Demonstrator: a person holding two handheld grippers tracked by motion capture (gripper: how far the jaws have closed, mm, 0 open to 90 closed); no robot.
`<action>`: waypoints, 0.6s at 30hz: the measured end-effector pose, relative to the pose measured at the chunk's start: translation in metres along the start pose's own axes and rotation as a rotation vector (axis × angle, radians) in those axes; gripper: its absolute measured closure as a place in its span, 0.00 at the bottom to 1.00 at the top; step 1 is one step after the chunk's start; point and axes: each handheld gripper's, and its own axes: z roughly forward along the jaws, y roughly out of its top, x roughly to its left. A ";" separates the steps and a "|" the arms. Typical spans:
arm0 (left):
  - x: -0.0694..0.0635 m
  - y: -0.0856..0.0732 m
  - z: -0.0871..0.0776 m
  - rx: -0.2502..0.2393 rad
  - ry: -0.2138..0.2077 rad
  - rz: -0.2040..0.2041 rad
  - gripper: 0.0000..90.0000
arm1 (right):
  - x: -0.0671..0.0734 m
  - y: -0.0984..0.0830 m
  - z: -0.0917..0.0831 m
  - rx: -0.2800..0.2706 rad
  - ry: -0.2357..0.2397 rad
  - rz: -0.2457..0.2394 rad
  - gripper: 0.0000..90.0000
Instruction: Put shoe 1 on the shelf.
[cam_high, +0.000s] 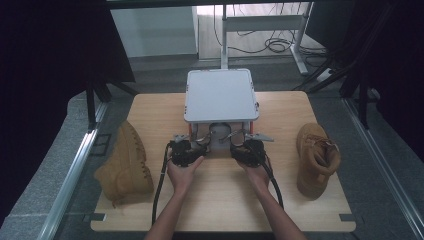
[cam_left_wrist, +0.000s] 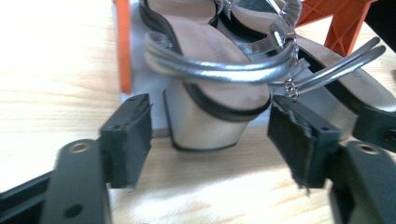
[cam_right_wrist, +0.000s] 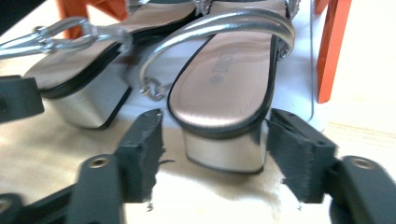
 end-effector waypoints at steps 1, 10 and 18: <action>0.001 -0.002 -0.001 -0.001 0.003 0.010 0.45 | -0.002 -0.001 -0.002 -0.003 0.005 -0.007 0.51; 0.008 -0.007 -0.006 0.031 -0.003 0.060 0.82 | -0.012 -0.011 -0.011 -0.002 0.062 -0.015 0.82; 0.008 -0.007 0.005 0.078 -0.041 0.064 0.97 | -0.017 -0.012 -0.009 0.008 0.077 -0.020 0.94</action>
